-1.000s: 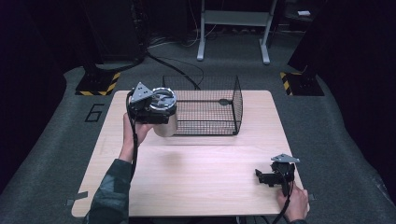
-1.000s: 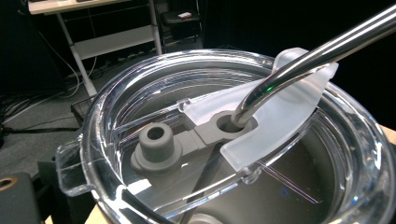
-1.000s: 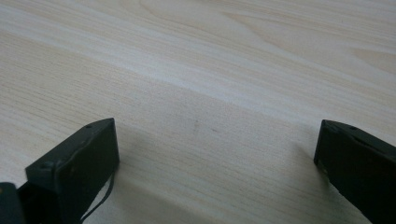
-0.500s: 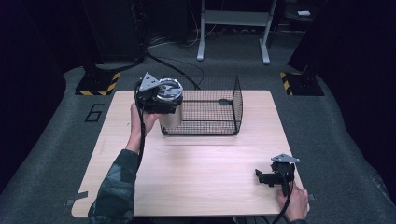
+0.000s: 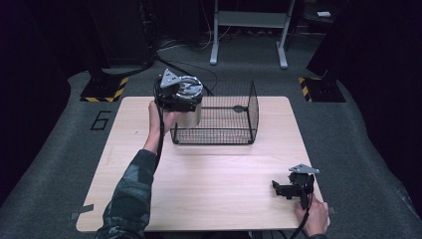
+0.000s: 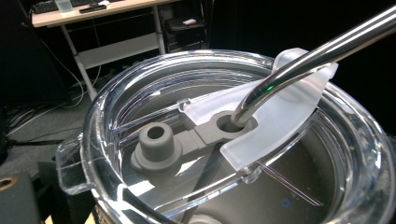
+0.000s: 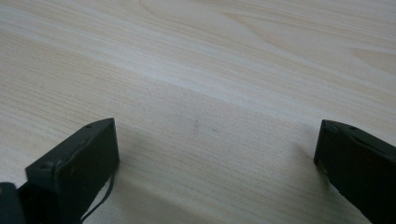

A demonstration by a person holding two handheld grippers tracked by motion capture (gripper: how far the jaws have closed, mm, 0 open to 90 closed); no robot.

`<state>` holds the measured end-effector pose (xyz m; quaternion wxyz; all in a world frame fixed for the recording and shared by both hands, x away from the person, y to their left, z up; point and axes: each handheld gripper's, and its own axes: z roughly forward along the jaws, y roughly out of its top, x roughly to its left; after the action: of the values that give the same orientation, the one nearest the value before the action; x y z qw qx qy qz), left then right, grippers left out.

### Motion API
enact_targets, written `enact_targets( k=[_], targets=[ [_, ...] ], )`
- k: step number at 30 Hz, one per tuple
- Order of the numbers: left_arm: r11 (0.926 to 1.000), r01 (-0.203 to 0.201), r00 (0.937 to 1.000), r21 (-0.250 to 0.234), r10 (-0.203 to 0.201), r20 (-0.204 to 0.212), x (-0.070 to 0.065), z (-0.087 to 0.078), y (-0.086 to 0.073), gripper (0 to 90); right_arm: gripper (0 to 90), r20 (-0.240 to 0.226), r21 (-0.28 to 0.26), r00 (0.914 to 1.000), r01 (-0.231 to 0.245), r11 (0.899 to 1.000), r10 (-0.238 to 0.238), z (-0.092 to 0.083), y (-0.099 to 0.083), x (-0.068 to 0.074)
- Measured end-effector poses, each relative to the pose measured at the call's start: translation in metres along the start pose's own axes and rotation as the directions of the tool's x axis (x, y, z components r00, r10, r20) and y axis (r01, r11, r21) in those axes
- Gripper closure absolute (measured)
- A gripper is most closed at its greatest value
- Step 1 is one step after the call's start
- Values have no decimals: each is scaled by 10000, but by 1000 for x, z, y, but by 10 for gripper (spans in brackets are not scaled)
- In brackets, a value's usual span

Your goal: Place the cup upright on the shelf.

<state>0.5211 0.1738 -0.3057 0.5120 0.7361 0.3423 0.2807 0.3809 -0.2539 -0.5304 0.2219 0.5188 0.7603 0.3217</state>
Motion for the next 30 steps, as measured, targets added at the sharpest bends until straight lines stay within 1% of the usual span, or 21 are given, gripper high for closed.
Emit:
enact_targets(
  k=[1, 3, 4, 7, 8, 10, 14, 15, 16, 18, 19, 20, 22, 24, 25, 26, 27, 28, 30],
  targets=[
    [10000, 0, 10000, 0, 0, 0, 0, 0, 0, 35, 0, 0, 0, 10000, 0, 10000, 0, 0, 0, 0],
    [10000, -46, 10000, 64, 46, 7, 0, 9, 1, 35, 0, 1, -2, 10000, 2, 10000, -2, 0, 0, 0],
    [10000, -46, 10000, 64, 46, 7, 0, 9, 1, 35, 0, 1, -2, 10000, 2, 10000, -2, 0, 0, 0],
    [9999, -80, 10000, 108, 79, 19, 0, 16, 1, 35, 0, 2, 0, 10000, 2, 10000, -2, 0, 0, 0],
    [10000, -76, 10000, 65, 76, -40, 0, 19, 0, 35, 0, 4, -2, 10000, 3, 10000, -3, 0, 0, 0],
    [9998, -112, 9999, 147, 112, -19, 1, 23, -1, 35, 0, 2, -2, 10000, 4, 10000, -4, 0, 0, 0],
    [9999, -52, 9998, 117, 54, -170, 3, 34, -5, 35, 0, 2, 0, 10000, 4, 10000, -4, 0, 0, 0],
    [9997, -111, 9998, 220, 114, -140, 3, 35, -5, 35, 0, 5, 0, 10000, 2, 10000, -2, 0, 0, 0],
    [9999, -30, 9998, 137, 33, -212, 3, 38, -6, 35, 0, 10, 6, 10000, -42, 10000, 42, 0, 0, 0],
    [9998, -71, 9996, 200, 76, -269, 3, 44, -7, 35, 0, 8, -19, 10000, -87, 10000, 87, 0, 0, 1],
    [9999, -3, 9994, 127, 7, -337, 3, 50, -8, 35, 0, 4, -3, 10000, -87, 10000, 87, 0, 0, 1],
    [9999, -3, 9994, 127, 7, -337, 3, 50, -8, 35, 0, 4, -3, 10000, -87, 10000, 87, 0, 0, 1],
    [9998, 46, 9992, 171, -39, -403, 3, 55, -9, 35, 0, -87, 73, 9999, -88, 9999, 89, -1, 0, 0],
    [9998, 98, 9988, 168, -90, -480, 2, 64, -12, 35, 0, -89, 47, 9999, -103, 9999, 103, -1, 0, 0],
    [9996, 75, 9991, 272, -64, -416, 3, 66, -13, 35, 0, -89, 40, 9999, -101, 9999, 102, -1, 0, 0],
    [9996, 75, 9991, 272, -64, -416, 3, 66, -13, 35, 0, -89, 40, 9999, -101, 9999, 102, -1, 0, 0],
    [9997, 130, 9990, 207, -121, -424, 2, 70, -15, 35, 0, -89, 39, 9999, -96, 9999, 96, -1, 0, 0],
    [9995, 100, 9992, 294, -88, -399, 3, 72, -16, 35, 0, -87, 42, 9999, -101, 9999, 101, -1, 0, 0],
    [9993, 228, 9991, 307, -217, -352, 2, 77, -19, 35, 0, -21, -81, 9999, -136, 9999, 136, 0, 0, 1]
  ],
)
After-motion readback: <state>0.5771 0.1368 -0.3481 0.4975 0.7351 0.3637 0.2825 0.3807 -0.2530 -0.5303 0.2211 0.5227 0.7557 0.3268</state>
